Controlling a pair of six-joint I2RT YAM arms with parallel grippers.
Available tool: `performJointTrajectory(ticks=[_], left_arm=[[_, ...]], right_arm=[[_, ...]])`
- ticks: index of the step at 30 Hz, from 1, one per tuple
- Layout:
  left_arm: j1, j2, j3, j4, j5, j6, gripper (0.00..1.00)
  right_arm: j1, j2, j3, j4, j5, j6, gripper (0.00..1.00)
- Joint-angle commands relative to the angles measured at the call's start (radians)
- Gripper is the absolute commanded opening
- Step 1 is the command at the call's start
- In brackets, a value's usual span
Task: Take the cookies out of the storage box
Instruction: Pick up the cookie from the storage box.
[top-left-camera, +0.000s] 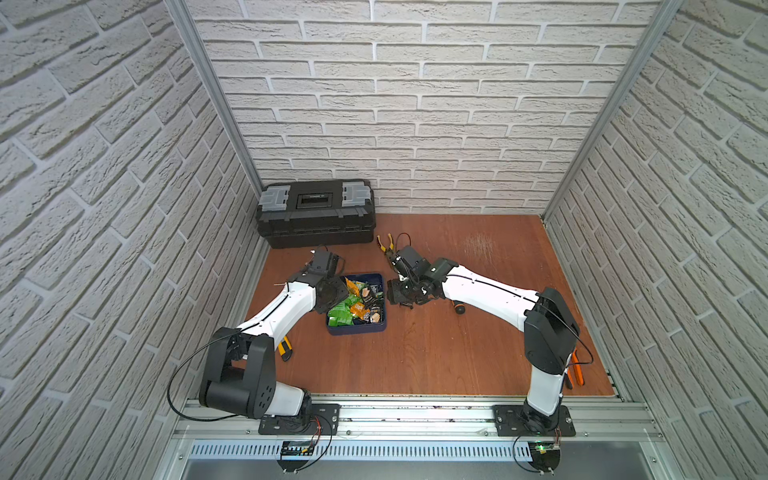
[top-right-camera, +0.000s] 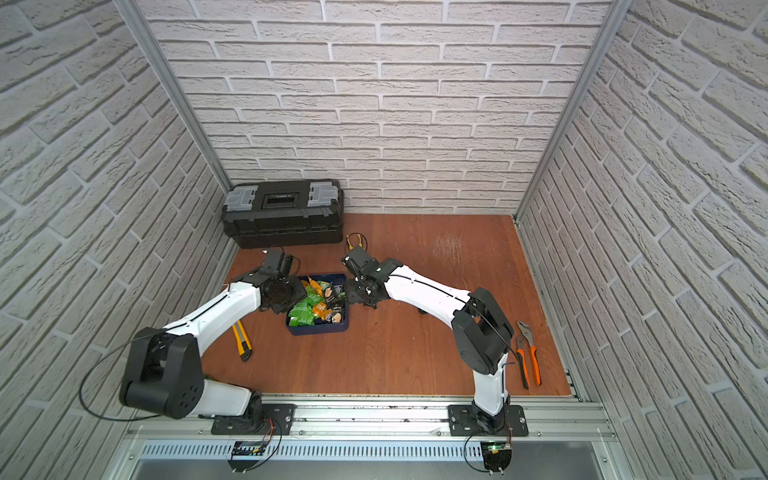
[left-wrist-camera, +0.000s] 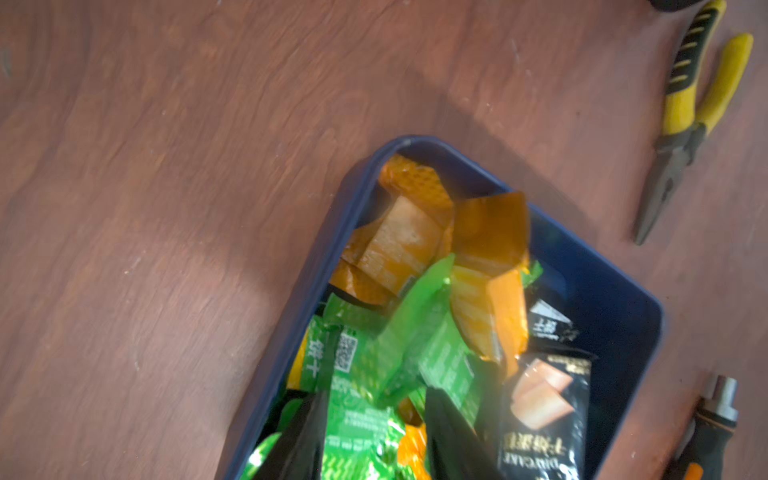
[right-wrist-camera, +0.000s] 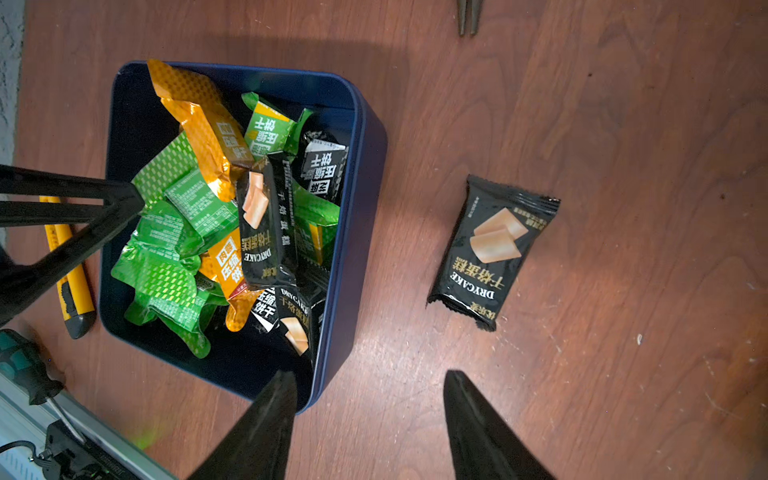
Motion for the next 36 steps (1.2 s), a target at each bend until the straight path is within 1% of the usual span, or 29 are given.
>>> performJointTrajectory(ticks=[1, 6, 11, 13, 18, 21, 25, 30, 36], left_arm=[[0.015, 0.002, -0.035, 0.102, 0.010, -0.039, 0.45], [0.025, 0.013, -0.055, 0.177, 0.012, -0.042, 0.43], [0.026, 0.024, -0.078, 0.252, 0.016, -0.047, 0.34], [0.026, 0.030, -0.077, 0.249, 0.013, -0.050, 0.30], [0.037, 0.033, -0.092, 0.236, 0.009, -0.071, 0.24], [0.043, 0.036, -0.109, 0.250, 0.022, -0.082, 0.15], [0.044, 0.023, -0.112, 0.257, 0.019, -0.078, 0.00], [0.038, -0.049, -0.104, 0.227, -0.010, -0.042, 0.00], [0.022, -0.198, -0.106, 0.148, -0.061, 0.046, 0.00]], right_arm=[[0.003, -0.056, -0.006, 0.021, 0.019, 0.001, 0.62], [0.003, -0.064, -0.007, 0.022, 0.020, -0.006, 0.61], [0.001, -0.075, -0.027, 0.025, 0.020, -0.004, 0.61], [0.001, -0.083, -0.037, 0.027, 0.023, -0.001, 0.61], [-0.001, -0.094, -0.048, 0.030, 0.025, 0.001, 0.60], [-0.003, -0.094, -0.041, 0.026, 0.023, -0.001, 0.60], [-0.005, -0.094, -0.019, 0.006, 0.022, -0.007, 0.59], [-0.005, -0.120, -0.004, -0.022, 0.008, -0.012, 0.59], [-0.005, -0.196, -0.013, -0.066, 0.003, -0.010, 0.59]])
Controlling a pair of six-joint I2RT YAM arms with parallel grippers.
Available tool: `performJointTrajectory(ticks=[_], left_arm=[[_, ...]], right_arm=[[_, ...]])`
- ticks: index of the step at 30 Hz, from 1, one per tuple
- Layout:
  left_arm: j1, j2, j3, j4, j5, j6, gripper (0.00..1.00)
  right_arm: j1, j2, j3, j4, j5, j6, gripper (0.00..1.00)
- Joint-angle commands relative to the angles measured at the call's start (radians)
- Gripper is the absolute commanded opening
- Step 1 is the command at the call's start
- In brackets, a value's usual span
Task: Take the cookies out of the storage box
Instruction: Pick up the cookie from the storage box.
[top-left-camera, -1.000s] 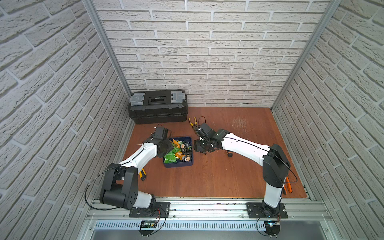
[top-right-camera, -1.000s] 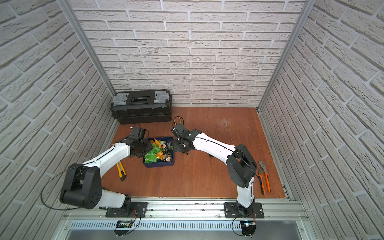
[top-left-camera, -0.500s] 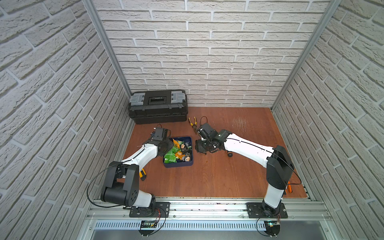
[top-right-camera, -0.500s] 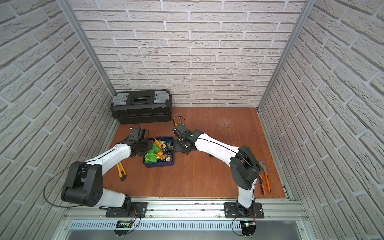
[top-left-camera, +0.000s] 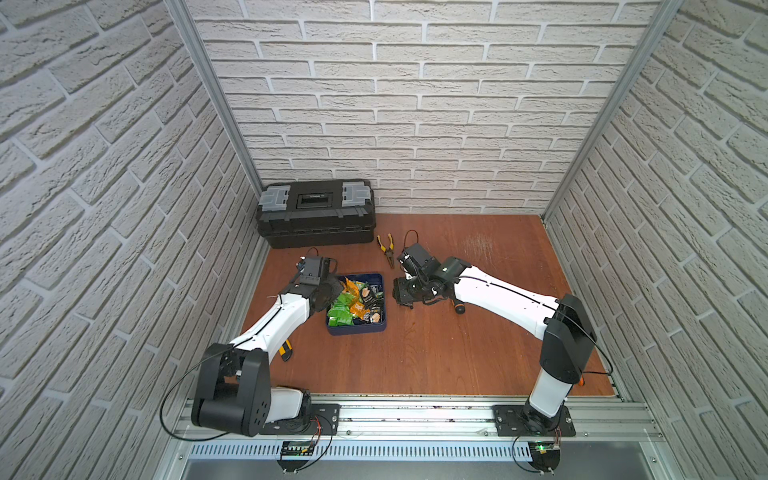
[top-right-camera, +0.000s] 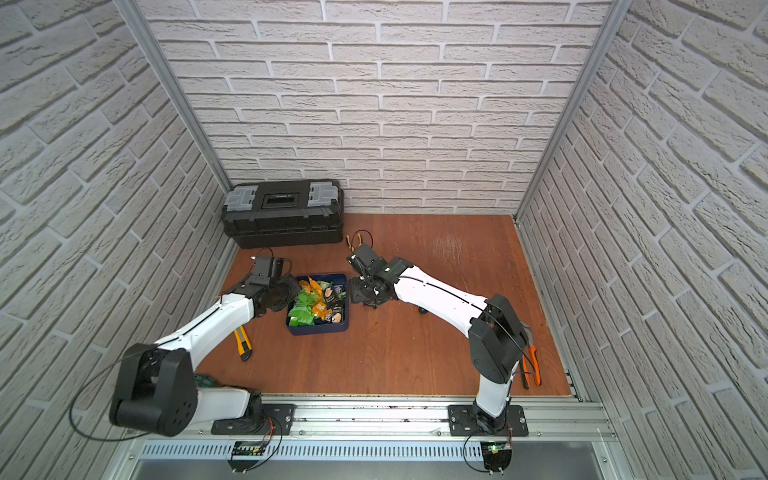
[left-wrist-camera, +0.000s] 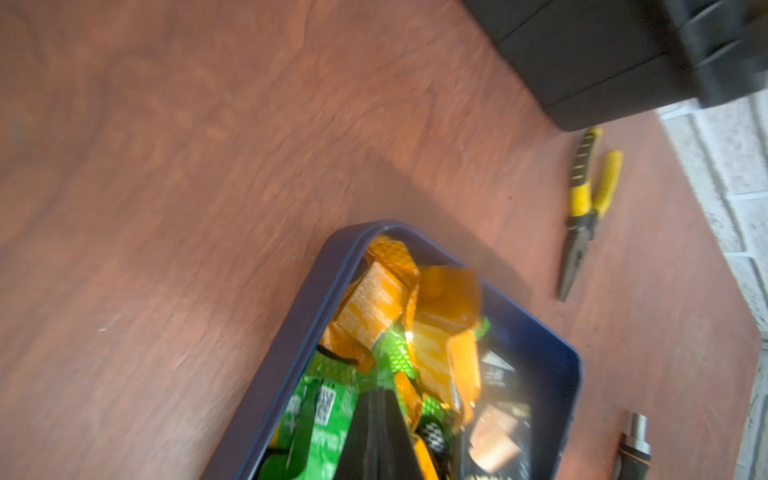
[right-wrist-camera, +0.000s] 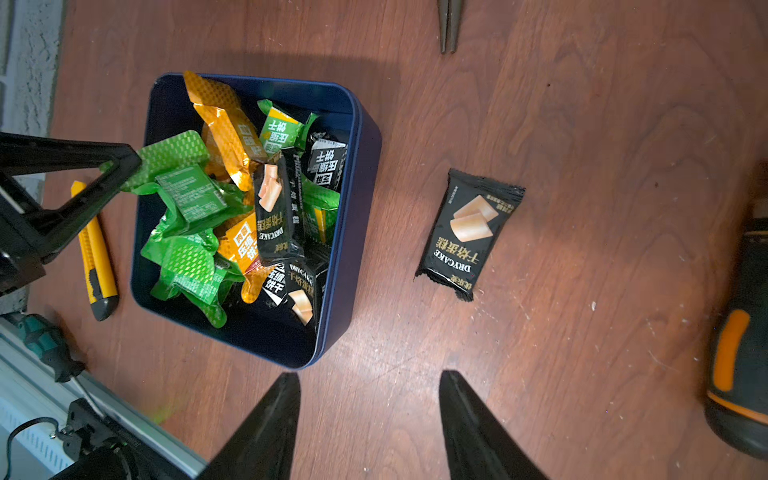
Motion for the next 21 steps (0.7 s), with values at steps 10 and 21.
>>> performJointTrajectory(ticks=[10, 21], left_arm=[[-0.062, -0.263, -0.088, 0.156, 0.094, 0.210, 0.00], [-0.066, -0.266, -0.124, 0.451, 0.354, 0.071, 0.00]], right_arm=[[-0.006, -0.116, -0.019, 0.079, -0.218, -0.094, 0.66], [-0.012, -0.041, 0.011, 0.252, -0.388, -0.139, 0.82]])
